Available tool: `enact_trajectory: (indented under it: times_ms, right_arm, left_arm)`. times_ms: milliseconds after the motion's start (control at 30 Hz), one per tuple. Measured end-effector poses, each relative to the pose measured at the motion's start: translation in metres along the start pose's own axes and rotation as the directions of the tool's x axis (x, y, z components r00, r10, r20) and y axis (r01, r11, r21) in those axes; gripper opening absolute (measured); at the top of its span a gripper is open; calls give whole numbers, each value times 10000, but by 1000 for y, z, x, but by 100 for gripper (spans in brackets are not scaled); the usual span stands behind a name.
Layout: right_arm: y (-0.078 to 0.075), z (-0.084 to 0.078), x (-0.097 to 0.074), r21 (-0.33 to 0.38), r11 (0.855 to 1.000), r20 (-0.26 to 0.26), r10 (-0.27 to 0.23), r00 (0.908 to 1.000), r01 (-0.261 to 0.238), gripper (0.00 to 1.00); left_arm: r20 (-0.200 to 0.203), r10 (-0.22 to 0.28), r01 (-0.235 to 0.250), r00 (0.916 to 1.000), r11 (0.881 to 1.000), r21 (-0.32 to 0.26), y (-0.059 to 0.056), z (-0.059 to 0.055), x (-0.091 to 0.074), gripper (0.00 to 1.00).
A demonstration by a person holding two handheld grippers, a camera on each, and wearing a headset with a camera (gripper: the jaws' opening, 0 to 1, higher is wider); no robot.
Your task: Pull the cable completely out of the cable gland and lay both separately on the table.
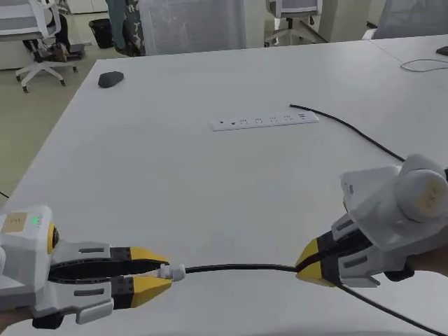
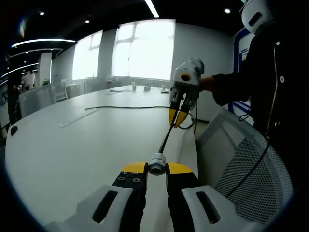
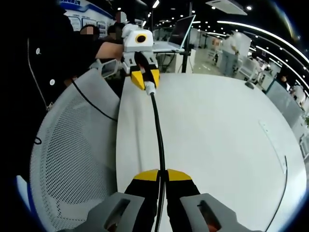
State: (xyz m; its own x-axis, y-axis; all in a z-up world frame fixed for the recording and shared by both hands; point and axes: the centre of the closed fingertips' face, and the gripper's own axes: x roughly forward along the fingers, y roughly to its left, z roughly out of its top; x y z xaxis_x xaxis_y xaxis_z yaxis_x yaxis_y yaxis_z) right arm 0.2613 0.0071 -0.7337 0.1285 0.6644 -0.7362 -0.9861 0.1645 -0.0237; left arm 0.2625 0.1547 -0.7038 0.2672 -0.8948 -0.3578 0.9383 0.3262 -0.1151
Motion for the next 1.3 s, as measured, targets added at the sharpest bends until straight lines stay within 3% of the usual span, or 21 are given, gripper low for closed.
enact_trajectory:
  times_ms: [200, 400, 667, 1000, 1067, 1300]
  right_arm:
    - [-1, -3, 4, -44, 10000, -296, 82, 9995, -83, 0]
    - [-3, -7, 6, -17, 9999, -543, 135, 9984, -136, 0]
    - [-10, -2, 17, 162, 9999, -763, -9, 9971, 22, 0]
    - [-22, 30, 45, 154, 9997, -645, -179, 9978, 189, 0]
    - [-23, 41, 51, 222, 9998, -493, -6, 9988, 17, 0]
    - [-28, 69, 77, 15, 9999, -428, 147, 9990, -146, 0]
  left_arm:
    - [-151, 325, -325, 9994, 9995, -41, 2, -11, -10, 15]
    - [74, 668, -665, 9977, 9970, -397, 4, -19, -26, 15]
    - [57, 1176, -1169, 9930, 9903, -757, 6, -37, -46, 15]
    - [154, 1781, -1746, 9839, 9761, -1296, 8, -62, -69, 15]
    - [118, 1851, -1813, 9827, 9721, -1487, 7, -70, -74, 15]
    - [141, 2480, -2408, 9687, 9513, -1922, 9, -91, -92, 15]
